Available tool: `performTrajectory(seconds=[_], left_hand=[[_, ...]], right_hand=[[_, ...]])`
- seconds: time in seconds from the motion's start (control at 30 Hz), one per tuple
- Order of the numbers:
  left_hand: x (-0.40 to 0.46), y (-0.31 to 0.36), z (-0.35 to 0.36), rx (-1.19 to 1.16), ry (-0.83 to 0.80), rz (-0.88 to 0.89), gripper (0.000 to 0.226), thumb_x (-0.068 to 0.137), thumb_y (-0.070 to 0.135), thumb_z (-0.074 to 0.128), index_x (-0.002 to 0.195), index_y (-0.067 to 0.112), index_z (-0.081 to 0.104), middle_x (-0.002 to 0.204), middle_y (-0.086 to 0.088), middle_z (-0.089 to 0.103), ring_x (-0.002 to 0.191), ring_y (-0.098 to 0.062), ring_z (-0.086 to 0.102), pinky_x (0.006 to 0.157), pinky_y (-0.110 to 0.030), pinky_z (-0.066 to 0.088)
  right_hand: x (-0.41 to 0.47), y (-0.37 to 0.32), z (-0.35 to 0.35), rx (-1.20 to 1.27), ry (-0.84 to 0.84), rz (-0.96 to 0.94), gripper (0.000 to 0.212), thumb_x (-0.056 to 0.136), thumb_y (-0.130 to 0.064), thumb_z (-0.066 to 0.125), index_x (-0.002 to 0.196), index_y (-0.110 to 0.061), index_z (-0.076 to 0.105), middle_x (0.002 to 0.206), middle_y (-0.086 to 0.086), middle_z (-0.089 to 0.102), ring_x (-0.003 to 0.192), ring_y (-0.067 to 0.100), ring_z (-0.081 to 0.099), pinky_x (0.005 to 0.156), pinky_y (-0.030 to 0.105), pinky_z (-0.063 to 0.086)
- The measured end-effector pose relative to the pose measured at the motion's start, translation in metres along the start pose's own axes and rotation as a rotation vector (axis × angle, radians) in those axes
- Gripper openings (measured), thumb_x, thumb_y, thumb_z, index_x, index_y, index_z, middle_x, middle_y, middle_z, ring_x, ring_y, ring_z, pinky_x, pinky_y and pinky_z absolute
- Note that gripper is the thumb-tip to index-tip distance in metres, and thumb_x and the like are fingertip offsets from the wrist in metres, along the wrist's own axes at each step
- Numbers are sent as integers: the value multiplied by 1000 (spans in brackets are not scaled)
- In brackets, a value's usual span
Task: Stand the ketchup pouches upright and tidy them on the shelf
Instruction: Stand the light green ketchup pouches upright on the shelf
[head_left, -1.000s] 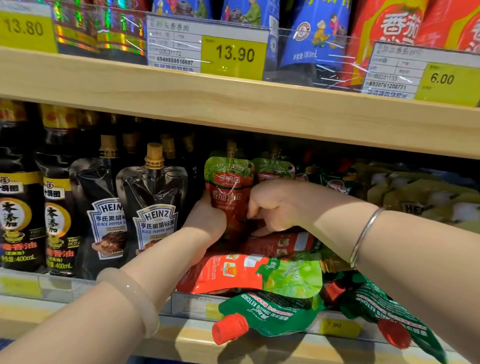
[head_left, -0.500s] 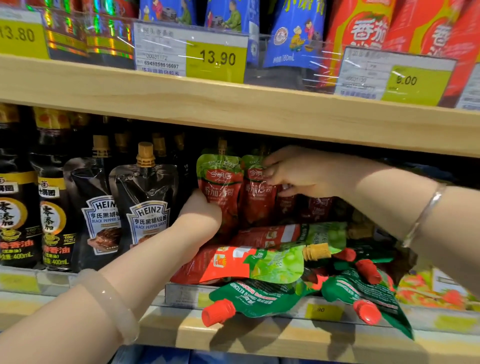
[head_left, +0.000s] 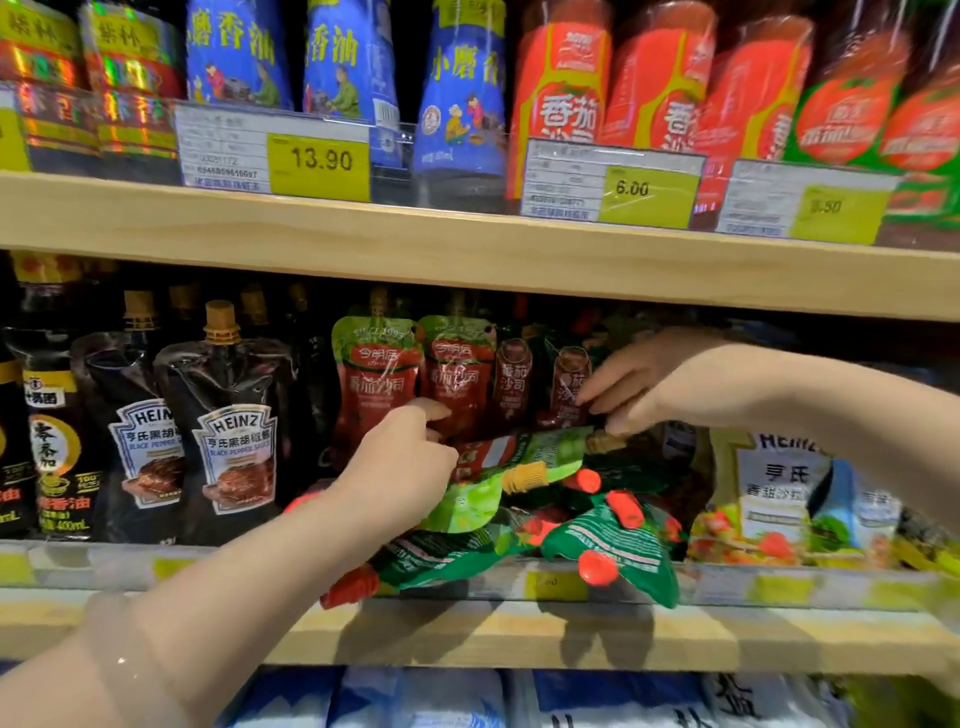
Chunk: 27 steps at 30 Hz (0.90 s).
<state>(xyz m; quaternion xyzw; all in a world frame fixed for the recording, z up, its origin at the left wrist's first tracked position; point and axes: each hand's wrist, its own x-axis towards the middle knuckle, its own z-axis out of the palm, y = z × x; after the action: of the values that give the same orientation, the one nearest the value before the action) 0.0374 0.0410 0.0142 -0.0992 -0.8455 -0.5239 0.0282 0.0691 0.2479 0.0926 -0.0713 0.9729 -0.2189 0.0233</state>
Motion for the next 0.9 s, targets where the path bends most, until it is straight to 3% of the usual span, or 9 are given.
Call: performTrajectory(seconds=[0.1, 0.2, 0.27, 0.4, 0.5, 0.6, 0.7, 0.77, 0.9], left_hand=[[-2, 0, 3, -8, -3, 35, 45, 90, 4, 44, 133, 16, 43, 102, -1, 58, 63, -2, 45, 55, -15, 35], [0, 0, 1, 26, -7, 23, 42, 89, 4, 44, 130, 15, 45, 75, 8, 50, 61, -5, 44, 54, -16, 35], [1, -2, 0, 45, -16, 14, 41, 89, 3, 44, 129, 14, 46, 72, 7, 49, 61, -9, 45, 53, -20, 35], [4, -5, -5, 30, 1, 17, 39, 89, 4, 45, 127, 13, 48, 74, 4, 53, 64, -14, 48, 54, -21, 37], [5, -6, -9, 37, -7, 47, 36, 89, 12, 51, 125, 13, 52, 89, -3, 62, 75, -16, 54, 60, -21, 39], [12, -6, -13, 57, -17, 69, 35, 87, 20, 57, 121, 13, 59, 109, -5, 65, 96, -18, 58, 78, -23, 41], [23, -11, -18, 100, -23, 90, 35, 83, 22, 63, 118, 13, 63, 117, -4, 66, 105, -18, 59, 85, -22, 43], [27, -15, -21, 155, -20, 103, 38, 81, 23, 66, 117, 13, 64, 118, -5, 67, 107, -25, 61, 79, -24, 47], [36, -22, -25, 233, -41, 114, 37, 79, 26, 68, 113, 13, 67, 111, -9, 70, 99, -24, 65, 70, -20, 47]], right_hand=[[-12, 4, 11, -73, -39, 11, 36, 75, -8, 72, 104, -28, 67, 106, 2, 70, 89, 12, 65, 82, 22, 50], [-5, 4, 20, -220, 59, 19, 34, 75, -19, 74, 109, -26, 69, 101, 4, 72, 90, 20, 67, 81, 23, 55], [0, 3, 21, -238, 110, -24, 31, 76, -17, 73, 107, -20, 72, 95, 3, 74, 83, 16, 66, 64, 4, 47], [13, -5, 14, -212, 132, -29, 27, 85, -13, 62, 111, -13, 69, 100, 10, 76, 83, 11, 65, 50, -1, 36], [29, -11, 11, -172, 211, -61, 25, 87, -14, 60, 110, -12, 70, 85, 4, 72, 75, 8, 62, 42, -6, 34], [46, -16, 10, -135, 269, -101, 20, 88, -16, 57, 104, -11, 70, 81, 4, 69, 69, 10, 64, 60, 0, 44], [68, -18, 7, -26, 246, -108, 9, 90, -11, 54, 91, -16, 61, 76, 4, 62, 74, 16, 62, 81, 28, 50], [81, -20, 4, 25, 233, -115, 11, 90, -3, 52, 85, -12, 57, 67, -1, 53, 57, 3, 60, 63, 14, 48], [93, -28, 3, 48, 190, -89, 29, 90, 6, 47, 117, 12, 53, 68, -4, 44, 48, 2, 57, 43, 1, 43]])
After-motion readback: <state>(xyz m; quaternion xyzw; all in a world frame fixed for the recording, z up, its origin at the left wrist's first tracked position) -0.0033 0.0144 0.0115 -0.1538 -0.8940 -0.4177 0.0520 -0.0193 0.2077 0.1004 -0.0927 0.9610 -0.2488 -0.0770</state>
